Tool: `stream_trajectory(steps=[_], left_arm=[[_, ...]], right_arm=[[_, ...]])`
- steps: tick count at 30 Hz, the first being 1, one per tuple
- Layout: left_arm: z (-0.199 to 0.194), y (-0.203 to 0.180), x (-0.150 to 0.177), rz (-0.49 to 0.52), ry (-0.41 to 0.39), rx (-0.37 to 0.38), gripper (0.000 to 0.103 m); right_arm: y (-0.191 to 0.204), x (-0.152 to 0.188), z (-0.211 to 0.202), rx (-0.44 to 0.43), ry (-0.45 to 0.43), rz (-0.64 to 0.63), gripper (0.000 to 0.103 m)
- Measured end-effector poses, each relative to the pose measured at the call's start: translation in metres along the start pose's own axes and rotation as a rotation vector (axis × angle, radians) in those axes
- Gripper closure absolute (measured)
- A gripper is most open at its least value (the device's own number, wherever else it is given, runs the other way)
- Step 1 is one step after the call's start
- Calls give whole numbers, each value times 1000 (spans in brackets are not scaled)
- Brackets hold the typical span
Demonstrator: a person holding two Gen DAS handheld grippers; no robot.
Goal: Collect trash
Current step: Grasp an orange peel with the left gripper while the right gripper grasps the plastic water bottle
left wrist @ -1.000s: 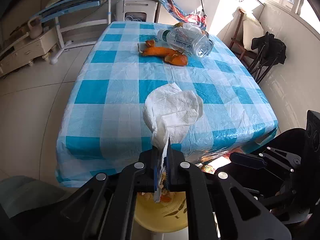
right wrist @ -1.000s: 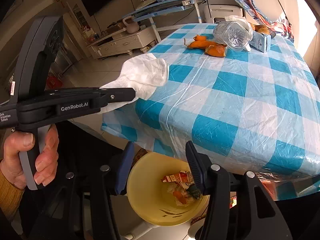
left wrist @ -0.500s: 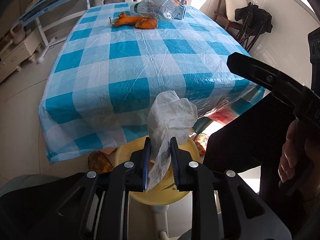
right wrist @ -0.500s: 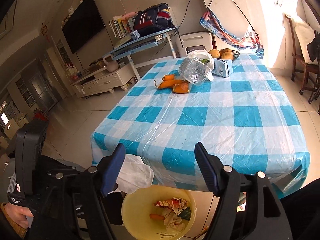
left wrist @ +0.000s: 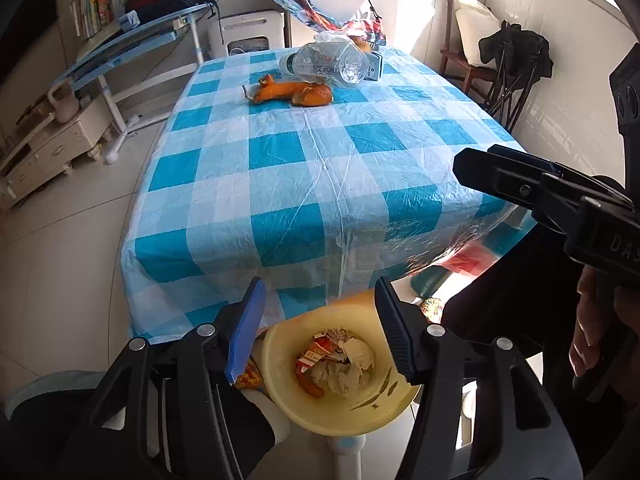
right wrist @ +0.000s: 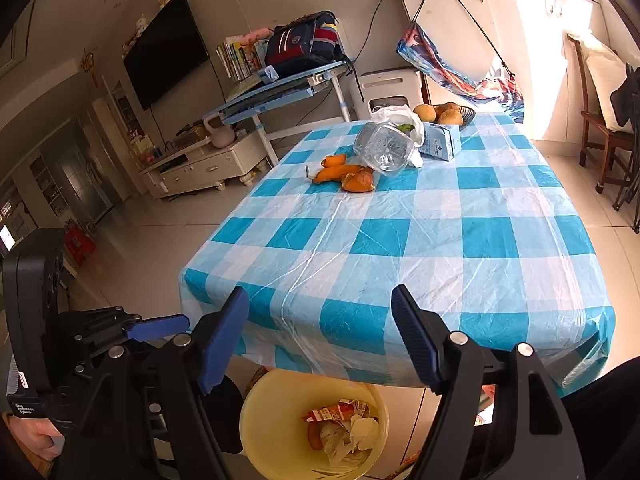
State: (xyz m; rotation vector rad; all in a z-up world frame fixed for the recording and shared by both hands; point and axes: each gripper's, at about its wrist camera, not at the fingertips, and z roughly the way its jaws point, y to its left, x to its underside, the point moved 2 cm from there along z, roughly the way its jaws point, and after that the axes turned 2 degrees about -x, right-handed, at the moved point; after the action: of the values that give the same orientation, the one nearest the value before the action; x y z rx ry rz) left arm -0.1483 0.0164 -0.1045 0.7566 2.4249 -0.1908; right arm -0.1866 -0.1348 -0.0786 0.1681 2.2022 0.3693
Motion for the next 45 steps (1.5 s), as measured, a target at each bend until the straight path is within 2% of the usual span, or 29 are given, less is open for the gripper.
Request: stream_trajectory(steps=[14, 18, 24, 30, 37, 45], left_arm=[[-3, -2, -2, 21, -29, -40, 47], [-3, 2, -10, 10, -37, -36, 46], [1, 27, -44, -62, -61, -43, 41], [18, 60, -81, -136, -59, -36, 40], [55, 80, -124, -160, -31, 0, 39], [109, 93, -193, -196, -39, 42, 39]], right_arm=[[4, 2, 4, 0, 16, -18, 32], [4, -14, 5, -46, 9, -5, 32], [-5, -68, 14, -1, -38, -88, 29], [-29, -104, 60, 46, 7, -122, 29], [-66, -124, 105, 31, 57, -5, 29], [-88, -146, 142, 12, 111, 82, 29]])
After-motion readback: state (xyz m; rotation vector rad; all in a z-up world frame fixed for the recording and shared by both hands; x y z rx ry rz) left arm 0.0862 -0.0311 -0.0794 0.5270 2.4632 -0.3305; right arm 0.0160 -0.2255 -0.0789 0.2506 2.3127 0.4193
